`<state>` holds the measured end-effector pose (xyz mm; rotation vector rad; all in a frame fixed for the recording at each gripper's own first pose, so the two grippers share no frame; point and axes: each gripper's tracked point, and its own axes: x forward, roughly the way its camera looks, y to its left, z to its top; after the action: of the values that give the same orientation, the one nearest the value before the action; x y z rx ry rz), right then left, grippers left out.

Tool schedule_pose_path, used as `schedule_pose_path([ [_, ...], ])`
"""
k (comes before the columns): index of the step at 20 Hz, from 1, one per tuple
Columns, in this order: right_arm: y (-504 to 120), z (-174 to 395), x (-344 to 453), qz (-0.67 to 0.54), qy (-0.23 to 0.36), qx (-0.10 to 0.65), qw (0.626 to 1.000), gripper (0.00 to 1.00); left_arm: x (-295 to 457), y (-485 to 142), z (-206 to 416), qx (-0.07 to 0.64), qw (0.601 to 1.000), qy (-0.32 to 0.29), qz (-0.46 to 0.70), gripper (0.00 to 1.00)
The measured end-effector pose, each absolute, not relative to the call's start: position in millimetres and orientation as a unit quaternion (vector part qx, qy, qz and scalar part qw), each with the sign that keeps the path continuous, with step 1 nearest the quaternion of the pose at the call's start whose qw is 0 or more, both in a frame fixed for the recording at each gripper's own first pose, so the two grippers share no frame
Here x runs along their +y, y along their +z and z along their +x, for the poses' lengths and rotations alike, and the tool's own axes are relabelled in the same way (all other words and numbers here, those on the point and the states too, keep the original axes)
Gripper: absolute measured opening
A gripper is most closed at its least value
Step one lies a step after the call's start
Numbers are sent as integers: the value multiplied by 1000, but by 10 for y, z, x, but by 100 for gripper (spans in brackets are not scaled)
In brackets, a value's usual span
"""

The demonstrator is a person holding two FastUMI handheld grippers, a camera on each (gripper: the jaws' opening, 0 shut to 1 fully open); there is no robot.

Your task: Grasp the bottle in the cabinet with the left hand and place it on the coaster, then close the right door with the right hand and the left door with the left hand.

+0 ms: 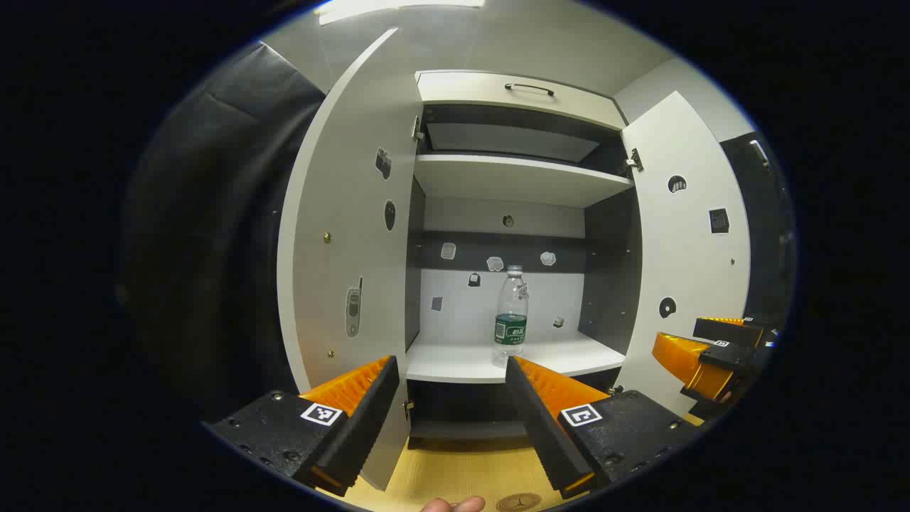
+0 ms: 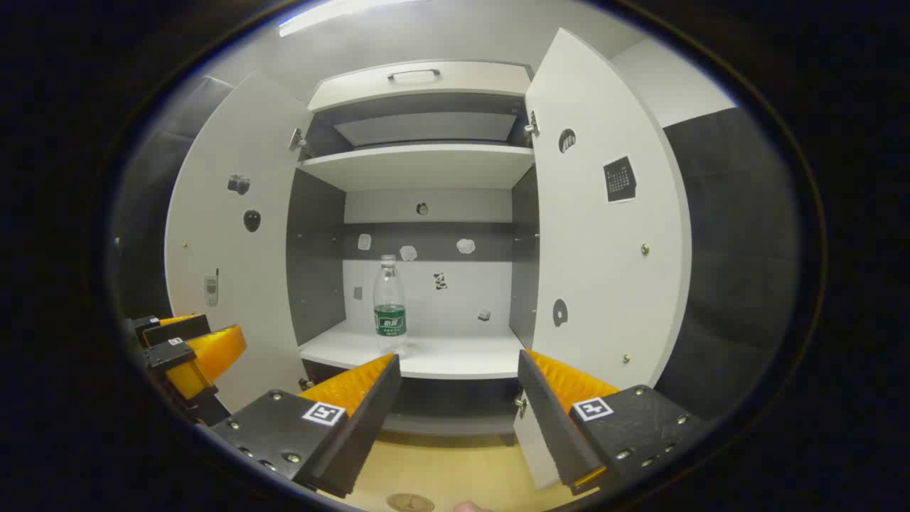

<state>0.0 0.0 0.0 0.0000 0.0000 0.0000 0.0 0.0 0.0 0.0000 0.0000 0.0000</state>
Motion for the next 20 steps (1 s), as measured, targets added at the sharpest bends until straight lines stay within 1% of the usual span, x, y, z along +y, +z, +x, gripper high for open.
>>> schedule_pose_path([
  [1, 6, 4, -1, 1, 0, 0, 1000, 100, -10, -1, 7, -1, 1000, -2, -2, 96],
  [3, 0, 3, 8, 2, 2, 0, 1000, 100, -21, -5, 16, 0, 1000, -2, -4, 96],
  [16, -30, 37, -33, 5, 2, 2, 1000, 100, -48, -38, 66, 2, 1000, -3, -2, 96],
  [20, -58, 59, -35, 15, 3, 6, 1000, 100, -128, -67, 204, 5, 1000, -11, 5, 96],
])
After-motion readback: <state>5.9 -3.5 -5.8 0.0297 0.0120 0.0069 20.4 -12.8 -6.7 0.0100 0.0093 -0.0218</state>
